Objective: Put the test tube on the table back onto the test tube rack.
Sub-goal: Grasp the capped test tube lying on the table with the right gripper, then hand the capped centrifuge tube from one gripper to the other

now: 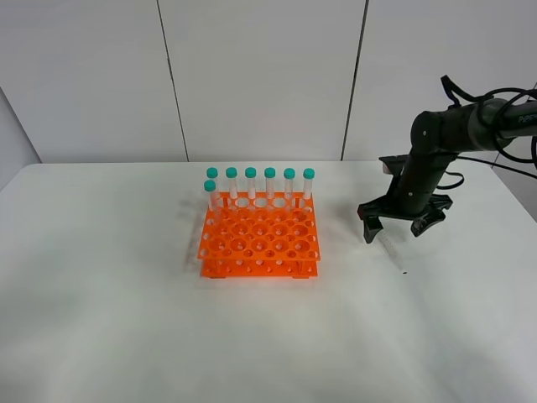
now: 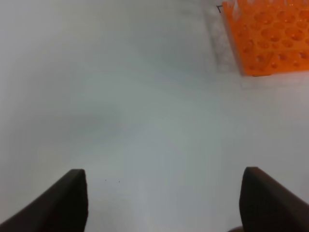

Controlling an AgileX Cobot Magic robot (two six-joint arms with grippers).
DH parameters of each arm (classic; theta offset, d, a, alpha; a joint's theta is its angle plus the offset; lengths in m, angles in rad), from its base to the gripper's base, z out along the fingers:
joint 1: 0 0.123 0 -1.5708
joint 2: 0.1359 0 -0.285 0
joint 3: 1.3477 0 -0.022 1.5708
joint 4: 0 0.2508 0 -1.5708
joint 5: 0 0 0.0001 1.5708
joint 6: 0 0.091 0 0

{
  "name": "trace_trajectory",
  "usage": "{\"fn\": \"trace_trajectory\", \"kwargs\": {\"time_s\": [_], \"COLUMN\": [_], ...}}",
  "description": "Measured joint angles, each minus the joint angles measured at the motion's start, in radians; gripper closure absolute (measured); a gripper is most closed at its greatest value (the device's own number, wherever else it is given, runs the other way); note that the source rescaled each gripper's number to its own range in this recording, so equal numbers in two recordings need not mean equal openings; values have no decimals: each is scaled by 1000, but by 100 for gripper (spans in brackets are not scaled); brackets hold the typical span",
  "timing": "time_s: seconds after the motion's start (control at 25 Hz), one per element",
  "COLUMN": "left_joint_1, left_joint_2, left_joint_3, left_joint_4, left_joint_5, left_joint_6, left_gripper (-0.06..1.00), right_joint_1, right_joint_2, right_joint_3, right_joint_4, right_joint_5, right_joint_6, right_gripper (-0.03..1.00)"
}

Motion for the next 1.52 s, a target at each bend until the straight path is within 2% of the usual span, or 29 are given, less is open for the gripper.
{"fn": "trace_trajectory", "kwargs": {"time_s": [0.48, 0.56, 0.76, 0.84, 1.0, 1.08, 1.12, 1.16, 1.52], "left_joint_1": [0, 0, 0, 0, 0, 0, 0, 0, 0], "left_joint_2": [0, 0, 0, 0, 0, 0, 0, 0, 0], "left_joint_3": [0, 0, 0, 0, 0, 0, 0, 0, 0], "left_joint_4": [0, 0, 0, 0, 0, 0, 0, 0, 0], "left_joint_5": [0, 0, 0, 0, 0, 0, 0, 0, 0], "left_joint_6": [0, 0, 0, 0, 0, 0, 0, 0, 0], "left_gripper": [-6, -6, -6, -6, -6, -6, -6, -6, -6], "right_joint_1": [0, 0, 0, 0, 0, 0, 0, 0, 0], "right_joint_2": [46, 46, 46, 46, 46, 46, 46, 46, -18], "right_joint_3": [0, 0, 0, 0, 0, 0, 0, 0, 0], "right_joint_4": [0, 0, 0, 1, 1, 1, 1, 1, -7], "right_joint_5": [2, 3, 26, 33, 38, 38, 39, 41, 62], "right_joint_6": [2, 2, 2, 2, 2, 2, 2, 1, -51], "right_gripper": [-2, 6, 43, 53, 67, 82, 94, 97, 96]}}
